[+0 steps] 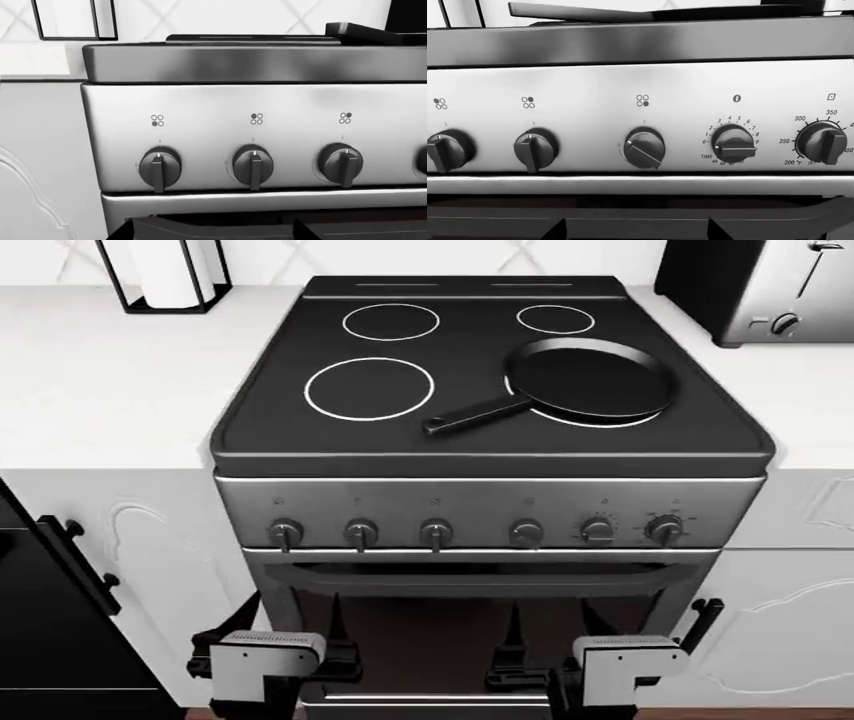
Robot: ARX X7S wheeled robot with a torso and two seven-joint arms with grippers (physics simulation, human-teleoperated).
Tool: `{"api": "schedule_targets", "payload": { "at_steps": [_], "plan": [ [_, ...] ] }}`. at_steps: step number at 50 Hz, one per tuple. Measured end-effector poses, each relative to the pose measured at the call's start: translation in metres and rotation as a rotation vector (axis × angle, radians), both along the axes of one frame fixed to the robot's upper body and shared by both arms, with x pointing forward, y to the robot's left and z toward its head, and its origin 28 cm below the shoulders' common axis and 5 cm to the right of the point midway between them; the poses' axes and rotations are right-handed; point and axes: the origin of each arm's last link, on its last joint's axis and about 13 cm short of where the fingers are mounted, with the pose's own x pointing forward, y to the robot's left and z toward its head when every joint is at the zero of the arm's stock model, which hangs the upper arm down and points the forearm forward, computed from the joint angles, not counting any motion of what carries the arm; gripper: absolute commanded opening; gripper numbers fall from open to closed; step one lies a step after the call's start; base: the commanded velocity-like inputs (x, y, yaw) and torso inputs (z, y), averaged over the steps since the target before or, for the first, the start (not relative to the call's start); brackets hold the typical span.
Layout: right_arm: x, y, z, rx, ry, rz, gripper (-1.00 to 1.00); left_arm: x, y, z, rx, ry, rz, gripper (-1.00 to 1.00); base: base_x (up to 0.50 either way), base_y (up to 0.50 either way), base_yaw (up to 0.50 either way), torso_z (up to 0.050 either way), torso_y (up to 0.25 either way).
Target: Turn off the front right burner of the stove.
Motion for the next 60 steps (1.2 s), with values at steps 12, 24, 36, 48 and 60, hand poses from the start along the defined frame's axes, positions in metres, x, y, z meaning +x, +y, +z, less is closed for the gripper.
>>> {"api": "schedule_targets", "payload": {
  "at_steps": [12, 24, 36, 48, 60],
  "plan": [
    [-0.0003, -0.0001, -0.001, 0.001, 0.002, 0.001, 1.0, -0.0004, 0.0, -0.0011, 0.003, 0.0, -0.001, 1.0, 0.0, 0.0, 0.0, -0.05, 0.0],
    [-0.0004, -0.0003, -0.0016, 0.002, 0.003, 0.0, 1.0, -0.0004, -0.0001, -0.0019, 0.005, 0.003, -0.002, 1.0, 0.0, 0.0, 0.0, -0.05, 0.0],
    [-0.0003, -0.0005, -0.0021, 0.003, 0.005, -0.001, 1.0, -0.0003, -0.0002, -0.0024, 0.005, 0.006, -0.002, 1.0, 0.0, 0.0, 0.0, -0.05, 0.0],
    [0.0007, -0.0008, -0.003, -0.001, 0.012, -0.006, 1.0, 0.0002, 0.0004, -0.0029, 0.0, 0.012, 0.005, 1.0, 0.0, 0.0, 0.0, -0.05, 0.0],
    [0.0037, -0.0018, -0.0011, -0.006, -0.019, -0.034, 1.0, 0.0006, 0.0004, -0.0045, 0.003, 0.025, -0.001, 1.0, 0.0, 0.0, 0.0, -0.026, 0.0]
  ]
}}
